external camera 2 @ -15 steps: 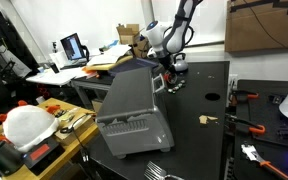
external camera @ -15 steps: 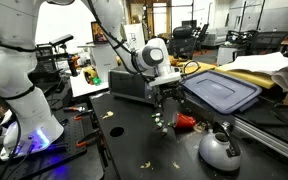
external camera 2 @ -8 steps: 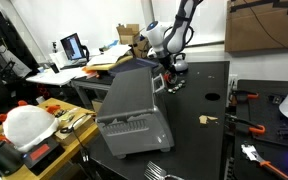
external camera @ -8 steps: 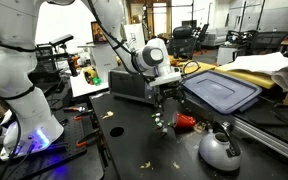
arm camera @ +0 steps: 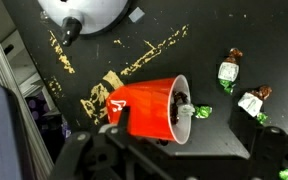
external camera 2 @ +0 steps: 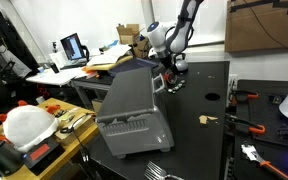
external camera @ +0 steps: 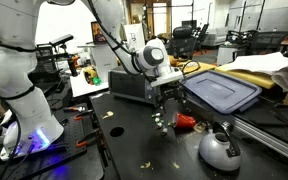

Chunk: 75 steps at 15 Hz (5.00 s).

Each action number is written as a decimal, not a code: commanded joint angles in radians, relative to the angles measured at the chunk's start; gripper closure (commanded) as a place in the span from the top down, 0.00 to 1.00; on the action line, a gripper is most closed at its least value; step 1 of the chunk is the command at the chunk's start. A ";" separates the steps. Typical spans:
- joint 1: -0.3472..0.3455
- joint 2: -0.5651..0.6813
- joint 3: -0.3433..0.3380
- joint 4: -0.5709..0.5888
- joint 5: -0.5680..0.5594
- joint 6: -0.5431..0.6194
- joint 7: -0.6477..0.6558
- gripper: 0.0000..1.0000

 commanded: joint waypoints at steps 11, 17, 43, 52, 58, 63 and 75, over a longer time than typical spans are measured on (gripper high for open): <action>0.015 0.069 -0.029 0.026 -0.079 0.043 0.083 1.00; 0.078 0.203 -0.143 0.116 -0.345 0.186 0.436 1.00; 0.014 0.036 -0.018 0.036 -0.241 0.029 0.290 1.00; 0.030 0.065 -0.052 0.089 -0.315 0.044 0.360 1.00; 0.015 0.106 -0.048 0.099 -0.371 0.085 0.397 1.00; 0.013 0.154 -0.063 0.122 -0.418 0.172 0.436 1.00; 0.050 0.195 -0.141 0.179 -0.760 0.246 0.735 0.27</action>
